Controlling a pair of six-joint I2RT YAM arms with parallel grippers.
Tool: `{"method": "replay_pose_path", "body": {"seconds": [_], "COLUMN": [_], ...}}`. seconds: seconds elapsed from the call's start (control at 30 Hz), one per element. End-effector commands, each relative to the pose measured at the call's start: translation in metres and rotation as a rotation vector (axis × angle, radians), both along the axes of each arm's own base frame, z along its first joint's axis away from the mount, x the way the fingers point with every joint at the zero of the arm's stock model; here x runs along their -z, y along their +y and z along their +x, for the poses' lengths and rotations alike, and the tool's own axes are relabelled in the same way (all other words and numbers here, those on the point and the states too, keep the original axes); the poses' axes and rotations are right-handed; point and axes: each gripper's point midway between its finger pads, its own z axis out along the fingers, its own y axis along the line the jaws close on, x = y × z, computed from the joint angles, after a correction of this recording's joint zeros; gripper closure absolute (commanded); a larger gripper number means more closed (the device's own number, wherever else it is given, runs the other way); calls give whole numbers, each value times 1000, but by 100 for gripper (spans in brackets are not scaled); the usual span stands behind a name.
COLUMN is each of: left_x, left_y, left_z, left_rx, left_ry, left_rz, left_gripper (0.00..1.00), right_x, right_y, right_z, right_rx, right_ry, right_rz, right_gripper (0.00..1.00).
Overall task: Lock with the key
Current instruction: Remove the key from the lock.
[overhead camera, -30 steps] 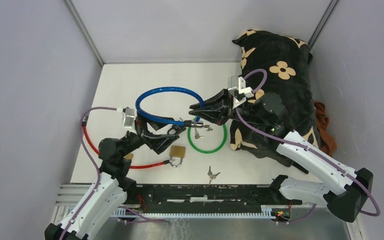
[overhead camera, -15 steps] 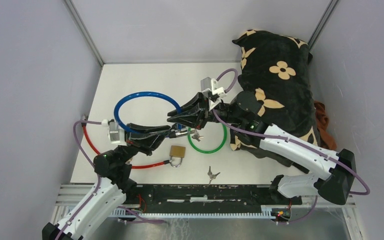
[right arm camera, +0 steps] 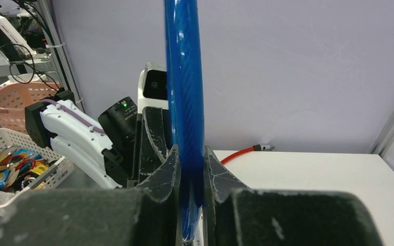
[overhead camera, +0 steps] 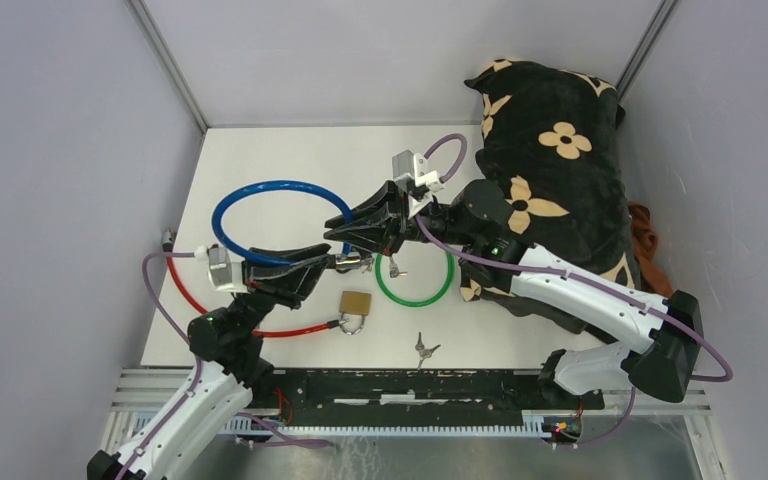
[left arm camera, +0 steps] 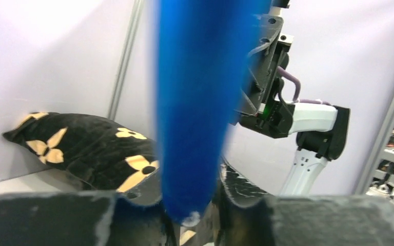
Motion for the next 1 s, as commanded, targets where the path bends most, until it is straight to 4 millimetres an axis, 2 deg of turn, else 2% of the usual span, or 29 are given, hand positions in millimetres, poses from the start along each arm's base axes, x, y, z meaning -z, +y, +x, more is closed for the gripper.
{"method": "replay_pose_path", "body": {"seconds": [0.0, 0.03, 0.07, 0.23, 0.27, 0.3, 0.33, 0.4, 0.47, 0.6, 0.73, 0.9, 0.97], "left_x": [-10, -11, -12, -15, -16, -19, -22, -32, -41, -42, -40, -37, -37], "left_y": [8, 9, 9, 10, 11, 13, 16, 23, 30, 31, 31, 29, 30], "left_z": [-1, -1, -2, -3, -3, -4, -4, -7, -12, -18, -15, -13, -12], "left_rx": [-38, -39, -37, -34, -38, -46, -61, -93, -114, -122, -131, -129, -136], "left_ry": [-31, -36, -37, -43, -46, -55, -67, -102, -138, -178, -170, -158, -157], "left_rz": [-42, -44, -49, -60, -66, -76, -88, -117, -142, -130, -125, -112, -111], "left_gripper": [86, 96, 97, 98, 98, 98, 98, 98, 98, 98, 98, 98, 98], "right_x": [-61, -60, -58, -44, -40, -36, -28, -13, 5, 41, 75, 77, 77], "right_y": [-16, -15, -14, -5, -3, -1, 1, 1, -6, -30, -35, -30, -29], "right_z": [-11, -10, -11, -8, -7, -8, -8, -5, 0, 6, 17, 13, 10], "right_rx": [9, 8, 3, -15, -17, -25, -36, -33, -20, -30, 3, -37, -46], "right_ry": [-106, -105, -100, -87, -91, -107, -135, -211, -280, -309, -259, -234, -233], "right_rz": [164, 161, 157, 120, 108, 93, 59, -30, -118, -252, -384, -394, -396], "right_gripper": [100, 100, 100, 100, 88, 68, 53, 35, 30, 28, 33, 45, 46]}}
